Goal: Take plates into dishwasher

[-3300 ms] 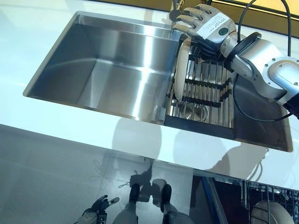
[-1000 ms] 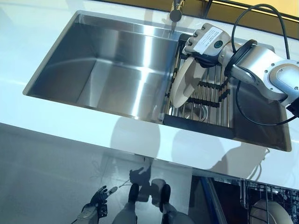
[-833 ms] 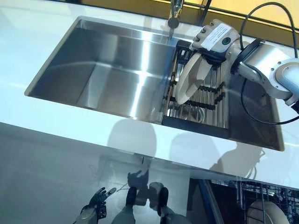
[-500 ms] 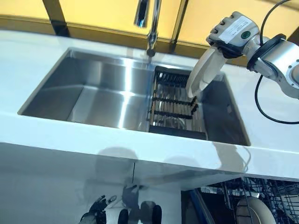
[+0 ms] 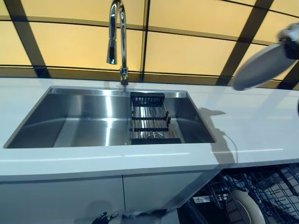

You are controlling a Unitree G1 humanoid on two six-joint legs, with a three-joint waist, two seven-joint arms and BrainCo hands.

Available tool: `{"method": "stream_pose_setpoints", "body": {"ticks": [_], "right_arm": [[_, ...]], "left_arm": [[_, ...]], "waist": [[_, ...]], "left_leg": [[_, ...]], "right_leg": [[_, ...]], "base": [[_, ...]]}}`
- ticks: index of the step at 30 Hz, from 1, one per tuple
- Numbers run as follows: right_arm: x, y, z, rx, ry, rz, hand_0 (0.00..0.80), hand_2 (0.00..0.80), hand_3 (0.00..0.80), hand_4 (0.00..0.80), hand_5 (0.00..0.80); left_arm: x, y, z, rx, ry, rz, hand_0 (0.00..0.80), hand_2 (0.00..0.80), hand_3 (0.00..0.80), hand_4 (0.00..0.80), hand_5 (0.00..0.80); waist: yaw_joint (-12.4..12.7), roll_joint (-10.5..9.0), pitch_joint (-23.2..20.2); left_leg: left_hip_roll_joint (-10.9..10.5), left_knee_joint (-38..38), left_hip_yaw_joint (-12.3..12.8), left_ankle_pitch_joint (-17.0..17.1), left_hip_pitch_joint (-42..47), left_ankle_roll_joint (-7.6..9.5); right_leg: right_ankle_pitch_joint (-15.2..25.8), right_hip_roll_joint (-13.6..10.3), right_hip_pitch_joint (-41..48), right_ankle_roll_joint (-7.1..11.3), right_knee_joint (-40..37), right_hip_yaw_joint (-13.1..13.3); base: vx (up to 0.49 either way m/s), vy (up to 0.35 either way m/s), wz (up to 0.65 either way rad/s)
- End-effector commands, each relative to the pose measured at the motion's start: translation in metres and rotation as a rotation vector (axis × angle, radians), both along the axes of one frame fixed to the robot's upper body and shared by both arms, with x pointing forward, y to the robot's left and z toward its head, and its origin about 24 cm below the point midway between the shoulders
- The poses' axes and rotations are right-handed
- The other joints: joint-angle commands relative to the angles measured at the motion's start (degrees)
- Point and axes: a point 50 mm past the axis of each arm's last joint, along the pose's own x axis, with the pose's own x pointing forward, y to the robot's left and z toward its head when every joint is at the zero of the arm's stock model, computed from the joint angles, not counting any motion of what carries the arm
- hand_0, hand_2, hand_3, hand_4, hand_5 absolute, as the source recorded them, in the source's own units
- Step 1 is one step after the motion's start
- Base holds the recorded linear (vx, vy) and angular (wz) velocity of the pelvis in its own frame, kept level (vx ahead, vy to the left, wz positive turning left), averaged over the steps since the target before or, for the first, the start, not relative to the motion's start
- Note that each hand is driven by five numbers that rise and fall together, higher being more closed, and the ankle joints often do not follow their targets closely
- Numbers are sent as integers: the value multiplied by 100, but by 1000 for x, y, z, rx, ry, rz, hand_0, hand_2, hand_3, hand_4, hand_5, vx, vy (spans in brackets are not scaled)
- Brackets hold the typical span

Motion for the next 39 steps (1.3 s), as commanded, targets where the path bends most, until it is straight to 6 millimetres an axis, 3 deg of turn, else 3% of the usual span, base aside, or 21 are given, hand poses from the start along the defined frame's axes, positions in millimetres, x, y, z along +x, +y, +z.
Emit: {"method": "stream_pose_setpoints", "body": {"ticks": [1,8,12,15,22,28,35,39], "right_arm": [[-46,-51,35,132,-248,-188,800,800,800,800,800],[-95,-109,4,367,-293,-328,800,800,800,800,800],[-109,-124,-15,486,-327,-344,800,800,800,800,800],[-121,-136,-44,645,-338,-340,800,800,800,800,800],[-127,-140,-91,910,-369,-281,800,800,800,800,800],[-129,-139,-120,1033,-377,-269,800,800,800,800,800],[-122,-133,-137,1079,-352,-250,800,800,800,800,800],[-108,-120,-145,1103,-308,-215,800,800,800,800,800]], "left_arm": [[-5,14,0,44,35,-56,0,0,0,0,0],[-14,13,-3,37,62,-42,0,0,0,0,0],[-15,15,-2,39,61,-33,0,0,0,0,0],[-12,16,-2,34,58,-28,0,0,0,0,0],[-11,14,-2,33,57,-44,0,0,0,0,0],[-9,12,-1,31,50,-56,0,0,0,0,0],[-7,9,-1,25,47,-73,0,0,0,0,0],[-5,7,-1,22,36,-74,0,0,0,0,0]], "waist": [[-167,-83,-111],[-532,19,-161],[-651,28,-161],[-779,63,-129],[-880,127,-37],[-916,198,81],[-910,279,178],[-913,332,234]], "left_leg": [[-41,13,0,-516,121,250],[58,13,302,-543,197,237],[84,13,415,-551,227,238],[121,13,559,-573,272,242],[147,13,711,-608,332,257],[157,13,749,-640,347,279],[149,13,715,-633,335,279],[132,13,668,-626,317,280]], "right_leg": [[-248,171,317,337,15,276],[-168,267,266,343,15,626],[-131,296,240,346,15,741],[-97,315,216,344,15,838],[-57,334,168,330,15,935],[-51,321,124,313,15,926],[-52,298,94,297,15,894],[-61,280,78,284,15,866]], "base": [[1,-23,-12],[4,-37,-23],[2,-39,-19],[-1,-38,-20],[2,-34,-14],[-11,-46,-8],[0,-29,0],[0,0,0]]}}
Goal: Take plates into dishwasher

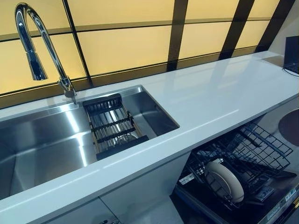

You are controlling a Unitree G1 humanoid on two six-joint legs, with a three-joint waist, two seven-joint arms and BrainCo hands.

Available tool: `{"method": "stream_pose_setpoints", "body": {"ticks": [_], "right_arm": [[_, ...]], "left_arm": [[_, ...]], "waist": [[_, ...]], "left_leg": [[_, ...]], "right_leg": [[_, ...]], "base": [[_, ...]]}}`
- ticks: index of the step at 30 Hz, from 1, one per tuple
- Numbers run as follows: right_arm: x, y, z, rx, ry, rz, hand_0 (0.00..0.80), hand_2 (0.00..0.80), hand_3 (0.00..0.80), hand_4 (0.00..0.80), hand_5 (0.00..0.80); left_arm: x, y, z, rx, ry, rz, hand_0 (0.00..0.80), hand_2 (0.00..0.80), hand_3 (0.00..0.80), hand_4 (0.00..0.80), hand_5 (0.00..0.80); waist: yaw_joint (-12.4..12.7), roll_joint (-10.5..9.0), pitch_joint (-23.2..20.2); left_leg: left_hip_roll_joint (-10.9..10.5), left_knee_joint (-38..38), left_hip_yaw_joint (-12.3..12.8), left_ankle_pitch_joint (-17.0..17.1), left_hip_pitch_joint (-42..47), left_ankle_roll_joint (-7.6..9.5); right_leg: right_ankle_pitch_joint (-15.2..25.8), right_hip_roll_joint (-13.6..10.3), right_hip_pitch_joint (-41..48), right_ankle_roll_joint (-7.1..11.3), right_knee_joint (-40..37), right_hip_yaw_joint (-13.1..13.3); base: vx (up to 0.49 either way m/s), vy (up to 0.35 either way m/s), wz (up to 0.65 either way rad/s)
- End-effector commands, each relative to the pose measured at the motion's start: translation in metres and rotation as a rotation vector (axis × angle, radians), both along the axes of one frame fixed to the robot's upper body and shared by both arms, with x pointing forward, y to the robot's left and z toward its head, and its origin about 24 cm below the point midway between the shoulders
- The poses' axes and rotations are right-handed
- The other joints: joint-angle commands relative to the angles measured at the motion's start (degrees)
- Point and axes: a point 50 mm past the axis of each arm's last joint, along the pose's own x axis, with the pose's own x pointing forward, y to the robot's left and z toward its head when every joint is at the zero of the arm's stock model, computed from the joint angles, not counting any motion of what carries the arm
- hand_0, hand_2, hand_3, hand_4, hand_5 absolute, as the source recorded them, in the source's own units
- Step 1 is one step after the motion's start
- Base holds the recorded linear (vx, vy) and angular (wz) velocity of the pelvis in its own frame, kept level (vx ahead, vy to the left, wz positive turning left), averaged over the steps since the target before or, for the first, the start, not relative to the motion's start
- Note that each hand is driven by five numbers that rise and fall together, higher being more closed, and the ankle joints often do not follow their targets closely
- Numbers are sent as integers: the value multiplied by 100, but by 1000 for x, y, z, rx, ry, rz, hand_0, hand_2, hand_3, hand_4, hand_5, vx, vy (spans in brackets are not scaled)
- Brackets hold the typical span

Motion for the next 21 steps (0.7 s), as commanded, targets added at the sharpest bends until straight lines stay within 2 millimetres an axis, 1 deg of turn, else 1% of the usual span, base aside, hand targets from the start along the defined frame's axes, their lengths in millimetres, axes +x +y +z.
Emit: {"method": "stream_pose_setpoints", "body": {"ticks": [1,7,8,10,15,18,21], "right_arm": [[15,10,13,15,-126,36,800,800,800,800,800],[22,17,-2,15,-73,41,800,800,800,800,800],[25,19,-9,22,-60,45,800,800,800,800,800],[27,22,-15,31,-48,51,800,800,800,800,800],[40,37,-43,57,-1,48,800,800,800,800,800],[41,39,-58,91,10,-4,800,800,800,800,800],[39,44,-83,161,27,-40,800,800,800,800,800]], "left_arm": [[12,7,5,30,-44,-44,0,0,0,0,0],[16,5,6,27,-58,-43,0,0,0,0,0],[17,5,6,27,-60,-46,0,0,0,0,0],[18,5,6,28,-61,-49,0,0,0,0,0],[22,4,7,22,-76,-58,0,0,0,0,0],[24,1,8,18,-87,-62,0,0,0,0,0],[27,-2,8,11,-94,-76,0,0,0,0,0]], "waist": [[166,-183,41],[193,-149,89],[208,-140,105],[219,-129,125],[247,-82,205],[263,-44,240],[286,10,295]], "left_leg": [[52,27,-216,-328,47,273],[38,27,-261,-329,38,276],[34,27,-278,-326,35,277],[29,27,-291,-326,35,281],[22,27,-313,-325,53,291],[22,27,-308,-324,50,286],[15,27,-337,-315,57,287]], "right_leg": [[-122,91,131,231,14,53],[-138,72,133,216,14,16],[-141,68,137,215,14,4],[-137,63,135,211,14,-3],[-134,47,138,200,14,-25],[-140,44,138,197,14,-34],[-135,29,145,189,14,-57]], "base": [[0,0,0],[0,0,0],[0,0,0],[0,0,0],[0,0,0],[0,0,0],[-8,-3,1]]}}
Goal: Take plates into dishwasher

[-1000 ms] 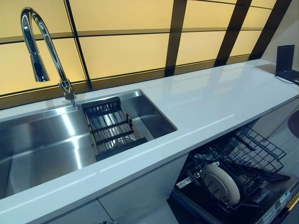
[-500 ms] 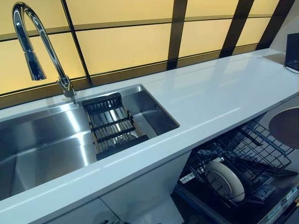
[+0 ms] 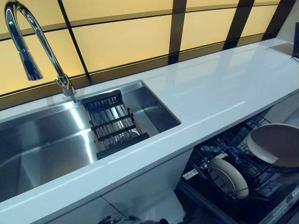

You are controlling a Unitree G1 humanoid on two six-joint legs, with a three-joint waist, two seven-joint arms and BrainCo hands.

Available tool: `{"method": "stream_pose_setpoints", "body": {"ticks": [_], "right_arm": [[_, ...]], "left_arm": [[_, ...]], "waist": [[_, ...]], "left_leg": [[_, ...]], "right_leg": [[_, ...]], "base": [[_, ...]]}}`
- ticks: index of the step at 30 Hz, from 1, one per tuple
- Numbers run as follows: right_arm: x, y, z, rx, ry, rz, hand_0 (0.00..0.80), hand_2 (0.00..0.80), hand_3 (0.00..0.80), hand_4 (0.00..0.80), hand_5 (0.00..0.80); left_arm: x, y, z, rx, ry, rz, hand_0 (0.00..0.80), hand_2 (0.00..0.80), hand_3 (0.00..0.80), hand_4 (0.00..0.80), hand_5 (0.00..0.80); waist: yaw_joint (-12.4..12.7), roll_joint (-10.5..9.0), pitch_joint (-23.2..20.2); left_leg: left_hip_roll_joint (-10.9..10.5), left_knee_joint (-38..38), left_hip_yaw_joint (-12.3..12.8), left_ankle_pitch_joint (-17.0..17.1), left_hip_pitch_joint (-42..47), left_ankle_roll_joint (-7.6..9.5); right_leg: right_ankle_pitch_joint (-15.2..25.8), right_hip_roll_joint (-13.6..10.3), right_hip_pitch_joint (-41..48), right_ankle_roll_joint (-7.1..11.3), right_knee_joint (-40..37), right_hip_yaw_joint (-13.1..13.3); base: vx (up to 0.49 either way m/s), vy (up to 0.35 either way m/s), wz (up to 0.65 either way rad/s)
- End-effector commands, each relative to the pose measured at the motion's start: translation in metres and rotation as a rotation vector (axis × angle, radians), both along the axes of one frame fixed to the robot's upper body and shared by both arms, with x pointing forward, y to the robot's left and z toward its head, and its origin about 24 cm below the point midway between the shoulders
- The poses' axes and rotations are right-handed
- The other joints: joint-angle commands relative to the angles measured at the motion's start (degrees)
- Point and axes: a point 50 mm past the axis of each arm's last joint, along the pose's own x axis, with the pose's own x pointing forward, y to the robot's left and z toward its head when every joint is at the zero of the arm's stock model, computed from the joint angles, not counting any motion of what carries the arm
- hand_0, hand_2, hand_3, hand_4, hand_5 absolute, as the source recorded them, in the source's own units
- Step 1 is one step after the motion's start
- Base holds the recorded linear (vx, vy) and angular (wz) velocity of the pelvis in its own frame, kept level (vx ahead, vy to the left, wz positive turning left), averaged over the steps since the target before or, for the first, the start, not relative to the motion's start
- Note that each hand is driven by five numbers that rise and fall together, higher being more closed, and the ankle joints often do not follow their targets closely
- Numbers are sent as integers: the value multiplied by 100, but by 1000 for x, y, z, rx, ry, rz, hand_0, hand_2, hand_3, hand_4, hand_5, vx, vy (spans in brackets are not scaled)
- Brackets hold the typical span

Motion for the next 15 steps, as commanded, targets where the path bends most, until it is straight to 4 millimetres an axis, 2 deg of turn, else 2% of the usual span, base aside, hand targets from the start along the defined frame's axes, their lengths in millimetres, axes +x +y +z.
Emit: {"method": "stream_pose_setpoints", "body": {"ticks": [1,2,6,15], "right_arm": [[20,7,4,17,-105,-55,800,800,800,800,800],[20,11,-6,62,-118,-96,800,800,800,800,800],[24,19,-22,115,-133,-137,800,800,800,800,800],[27,31,-40,160,-132,-204,800,800,800,800,800]], "left_arm": [[16,5,6,29,-52,-68,0,0,0,0,0],[17,3,6,27,-55,-72,0,0,0,0,0],[20,0,6,20,-64,-83,0,0,0,0,0],[25,-5,7,14,-79,-93,0,0,0,0,0]], "waist": [[256,-242,30],[267,-220,51],[291,-167,105],[335,-77,152]], "left_leg": [[17,24,-294,-341,48,308],[16,24,-305,-339,49,308],[10,24,-335,-329,51,304],[-4,24,-413,-307,1,296]], "right_leg": [[-137,34,135,201,17,-20],[-137,27,133,199,17,-29],[-136,14,133,185,17,-47],[-152,-9,110,170,17,-80]], "base": [[0,0,0],[0,0,0],[-8,-4,0],[-18,1,4]]}}
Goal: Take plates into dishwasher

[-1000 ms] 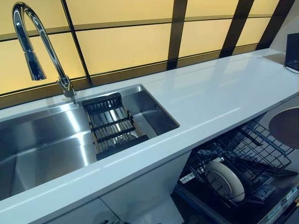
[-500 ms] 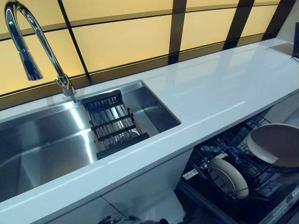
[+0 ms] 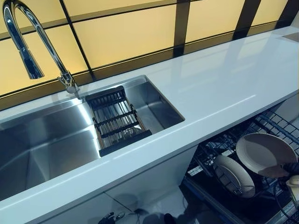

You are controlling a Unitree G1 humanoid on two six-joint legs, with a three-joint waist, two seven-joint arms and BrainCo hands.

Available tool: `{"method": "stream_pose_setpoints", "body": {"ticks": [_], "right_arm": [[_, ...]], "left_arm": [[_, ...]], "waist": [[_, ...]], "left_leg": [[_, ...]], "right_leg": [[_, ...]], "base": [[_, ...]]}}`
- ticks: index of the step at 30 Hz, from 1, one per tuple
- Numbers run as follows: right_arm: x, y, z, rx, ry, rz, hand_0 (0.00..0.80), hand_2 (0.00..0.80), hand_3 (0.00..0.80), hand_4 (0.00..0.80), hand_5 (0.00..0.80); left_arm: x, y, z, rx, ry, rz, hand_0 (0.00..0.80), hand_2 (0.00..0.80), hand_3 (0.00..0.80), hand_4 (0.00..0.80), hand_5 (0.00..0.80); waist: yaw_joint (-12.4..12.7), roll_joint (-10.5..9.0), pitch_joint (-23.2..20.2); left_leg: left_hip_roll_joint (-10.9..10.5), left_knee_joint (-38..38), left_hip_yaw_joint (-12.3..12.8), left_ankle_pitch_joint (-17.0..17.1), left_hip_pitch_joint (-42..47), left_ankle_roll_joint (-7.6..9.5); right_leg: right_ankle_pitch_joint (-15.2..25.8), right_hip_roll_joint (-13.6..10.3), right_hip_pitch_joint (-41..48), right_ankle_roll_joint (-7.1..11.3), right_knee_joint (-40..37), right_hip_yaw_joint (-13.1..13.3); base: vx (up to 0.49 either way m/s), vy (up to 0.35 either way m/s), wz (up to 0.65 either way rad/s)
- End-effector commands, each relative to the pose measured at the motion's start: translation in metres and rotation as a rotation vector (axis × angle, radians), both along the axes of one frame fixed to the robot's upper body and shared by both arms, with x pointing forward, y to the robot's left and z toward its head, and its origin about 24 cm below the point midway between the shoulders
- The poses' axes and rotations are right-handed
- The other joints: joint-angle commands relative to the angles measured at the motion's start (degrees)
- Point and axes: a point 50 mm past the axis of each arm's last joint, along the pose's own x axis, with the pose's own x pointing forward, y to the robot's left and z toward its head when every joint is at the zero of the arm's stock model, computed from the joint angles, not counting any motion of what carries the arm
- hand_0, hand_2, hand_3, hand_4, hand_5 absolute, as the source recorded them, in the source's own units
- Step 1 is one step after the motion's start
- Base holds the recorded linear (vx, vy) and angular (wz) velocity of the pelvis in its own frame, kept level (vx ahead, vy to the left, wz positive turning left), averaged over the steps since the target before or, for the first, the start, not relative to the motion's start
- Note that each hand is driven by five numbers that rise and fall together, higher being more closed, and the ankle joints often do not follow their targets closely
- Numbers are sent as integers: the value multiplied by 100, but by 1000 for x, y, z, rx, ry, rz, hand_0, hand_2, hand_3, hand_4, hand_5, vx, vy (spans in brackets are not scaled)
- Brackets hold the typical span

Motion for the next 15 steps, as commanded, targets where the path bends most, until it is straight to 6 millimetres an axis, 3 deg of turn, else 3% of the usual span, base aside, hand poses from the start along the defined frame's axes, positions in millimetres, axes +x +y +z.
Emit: {"method": "stream_pose_setpoints", "body": {"ticks": [1,15], "right_arm": [[24,6,11,-9,-96,-44,800,800,800,800,800],[22,14,-7,-10,-41,-79,800,800,800,800,800]], "left_arm": [[13,5,5,38,-46,-77,0,0,0,0,0],[17,-1,6,31,-58,-98,0,0,0,0,0]], "waist": [[216,-254,-96],[303,-186,-74]], "left_leg": [[-7,24,-351,-317,0,285],[-35,24,-474,-304,-35,288]], "right_leg": [[-163,4,92,179,17,-5],[-165,-25,79,178,17,-26]], "base": [[-28,6,5],[0,0,0]]}}
